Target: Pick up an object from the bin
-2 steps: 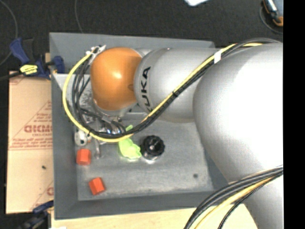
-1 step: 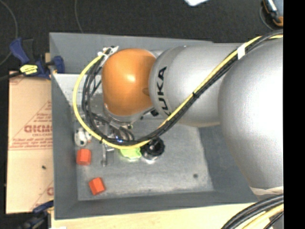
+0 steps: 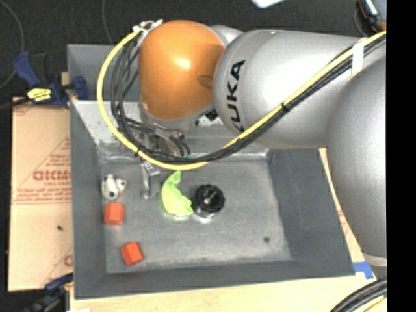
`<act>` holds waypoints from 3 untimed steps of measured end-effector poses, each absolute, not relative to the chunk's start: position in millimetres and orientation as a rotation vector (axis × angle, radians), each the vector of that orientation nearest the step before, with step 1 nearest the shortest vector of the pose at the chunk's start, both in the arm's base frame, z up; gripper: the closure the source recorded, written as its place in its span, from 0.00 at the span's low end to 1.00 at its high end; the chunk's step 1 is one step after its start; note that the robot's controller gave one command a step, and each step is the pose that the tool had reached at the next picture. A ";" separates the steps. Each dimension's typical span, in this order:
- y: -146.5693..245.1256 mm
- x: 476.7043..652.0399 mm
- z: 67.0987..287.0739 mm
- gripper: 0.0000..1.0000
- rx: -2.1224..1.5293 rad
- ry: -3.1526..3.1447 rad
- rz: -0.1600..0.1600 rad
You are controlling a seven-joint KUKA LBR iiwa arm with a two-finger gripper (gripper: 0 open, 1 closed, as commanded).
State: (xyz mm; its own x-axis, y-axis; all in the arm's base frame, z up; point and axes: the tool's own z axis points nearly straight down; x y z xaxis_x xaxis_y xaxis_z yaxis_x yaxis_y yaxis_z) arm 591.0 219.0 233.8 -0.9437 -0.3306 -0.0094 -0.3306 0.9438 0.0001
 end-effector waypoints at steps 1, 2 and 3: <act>213.4 621.3 170.9 0.00 -0.523 3.088 0.005; 233.1 585.2 79.2 0.00 -0.453 3.102 0.004; 230.4 598.7 179.1 0.00 -0.498 3.091 0.003</act>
Offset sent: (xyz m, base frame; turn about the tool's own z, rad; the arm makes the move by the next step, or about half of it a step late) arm -0.0047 0.0145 -0.1511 0.0482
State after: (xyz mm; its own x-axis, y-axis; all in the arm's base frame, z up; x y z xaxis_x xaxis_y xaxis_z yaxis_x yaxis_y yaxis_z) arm 598.7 230.4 179.1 -0.9493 -0.3143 -0.0113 -0.3143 0.9493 0.0001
